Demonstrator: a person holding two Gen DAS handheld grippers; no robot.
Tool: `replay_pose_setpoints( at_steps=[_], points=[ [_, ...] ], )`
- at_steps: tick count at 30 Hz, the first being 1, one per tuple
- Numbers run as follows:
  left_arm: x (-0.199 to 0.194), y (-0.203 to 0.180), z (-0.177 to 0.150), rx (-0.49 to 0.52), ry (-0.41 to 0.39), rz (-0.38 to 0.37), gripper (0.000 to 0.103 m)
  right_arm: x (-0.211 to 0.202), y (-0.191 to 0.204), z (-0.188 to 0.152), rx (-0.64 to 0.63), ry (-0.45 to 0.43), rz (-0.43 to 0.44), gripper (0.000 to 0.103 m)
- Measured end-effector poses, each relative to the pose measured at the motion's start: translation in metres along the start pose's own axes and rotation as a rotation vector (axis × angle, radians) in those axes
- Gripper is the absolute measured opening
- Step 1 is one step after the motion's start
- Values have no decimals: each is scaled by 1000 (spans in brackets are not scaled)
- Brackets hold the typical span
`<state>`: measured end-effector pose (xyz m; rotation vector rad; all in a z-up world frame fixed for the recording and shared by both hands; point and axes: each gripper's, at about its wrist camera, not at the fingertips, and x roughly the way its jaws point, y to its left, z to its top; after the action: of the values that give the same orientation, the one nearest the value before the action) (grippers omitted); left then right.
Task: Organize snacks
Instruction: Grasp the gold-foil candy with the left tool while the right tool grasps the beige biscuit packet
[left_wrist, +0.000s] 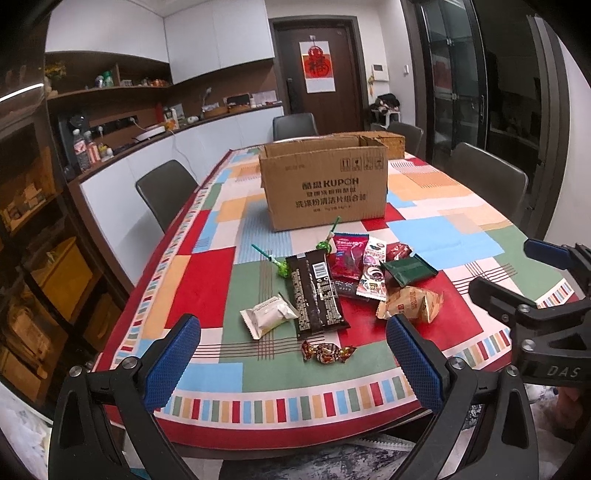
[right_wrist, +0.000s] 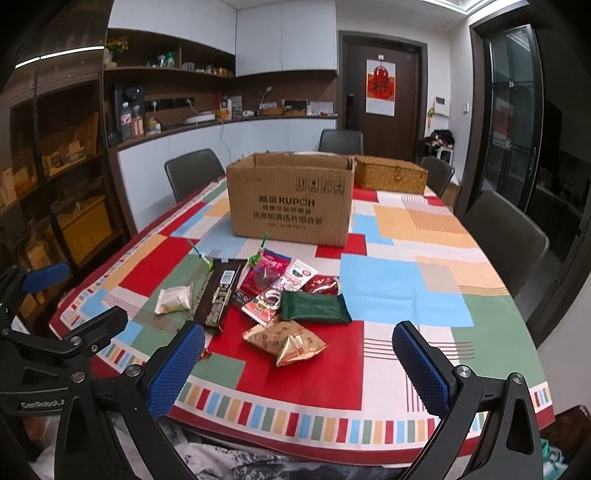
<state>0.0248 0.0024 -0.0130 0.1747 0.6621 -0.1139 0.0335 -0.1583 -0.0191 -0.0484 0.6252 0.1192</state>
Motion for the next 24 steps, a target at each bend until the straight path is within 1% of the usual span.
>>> replay_pose_setpoints(
  at_steps=[3, 6, 8, 9, 11, 12, 15, 17, 20, 22, 24],
  points=[
    [16, 1, 2, 6, 45, -29, 99, 14, -1, 2, 4, 41, 5, 103],
    [33, 1, 3, -4, 99, -63, 92, 32, -1, 3, -1, 98, 25, 103],
    [45, 2, 2, -18, 145, -103, 86, 45, -1, 2, -3, 134, 34, 103],
    [51, 3, 1, -27, 171, -121, 84, 49, -2, 3, -3, 152, 38, 103],
    [63, 3, 0, -44, 216, -146, 77, 62, -2, 3, -4, 191, 52, 102],
    [69, 3, -1, -53, 239, -156, 76, 68, -1, 2, -7, 211, 58, 102],
    [86, 2, -3, -78, 305, -201, 68, 86, -1, 1, -15, 275, 84, 102],
    [97, 1, -6, -90, 352, -228, 60, 99, -2, 0, -15, 317, 103, 101],
    [109, -1, -8, -103, 404, -248, 55, 118, -4, -2, -12, 389, 141, 97],
    [117, -2, -9, -120, 444, -280, 50, 130, -4, -4, -11, 432, 160, 93],
    [126, -3, -12, -138, 489, -315, 47, 137, -6, -5, -13, 459, 167, 91]
  ],
)
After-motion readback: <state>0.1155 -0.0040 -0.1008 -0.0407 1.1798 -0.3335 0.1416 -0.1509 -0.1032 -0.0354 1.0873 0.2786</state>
